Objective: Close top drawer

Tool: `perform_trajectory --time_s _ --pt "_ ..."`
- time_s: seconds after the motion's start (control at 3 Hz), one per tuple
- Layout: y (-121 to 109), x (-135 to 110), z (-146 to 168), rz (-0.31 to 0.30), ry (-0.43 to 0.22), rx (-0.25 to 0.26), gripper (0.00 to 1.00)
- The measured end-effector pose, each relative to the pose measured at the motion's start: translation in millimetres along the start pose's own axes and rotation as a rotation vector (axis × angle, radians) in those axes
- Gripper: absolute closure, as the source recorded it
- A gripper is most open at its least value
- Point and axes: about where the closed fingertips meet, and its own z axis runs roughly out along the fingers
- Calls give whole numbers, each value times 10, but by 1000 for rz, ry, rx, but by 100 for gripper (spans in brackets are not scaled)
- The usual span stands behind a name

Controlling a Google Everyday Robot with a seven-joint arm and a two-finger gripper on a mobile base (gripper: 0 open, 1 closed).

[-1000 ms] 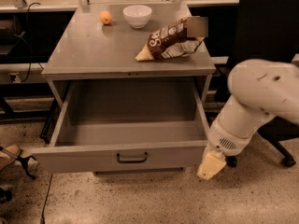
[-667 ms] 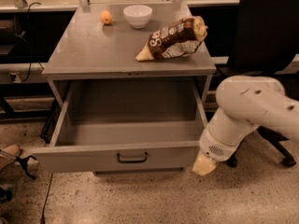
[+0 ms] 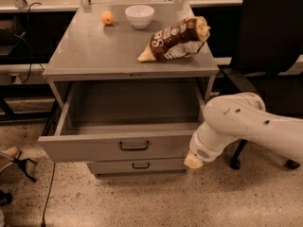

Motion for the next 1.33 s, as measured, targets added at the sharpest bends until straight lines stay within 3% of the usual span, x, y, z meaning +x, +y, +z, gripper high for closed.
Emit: perform_trajectory --time_s 0.67,1.0,1.33 --pt "-5 -4 0 -1 -1 2 100" --pt "-372 -322 50 -59 -85 76 100" --pt "-501 -433 55 -77 -117 96 100"
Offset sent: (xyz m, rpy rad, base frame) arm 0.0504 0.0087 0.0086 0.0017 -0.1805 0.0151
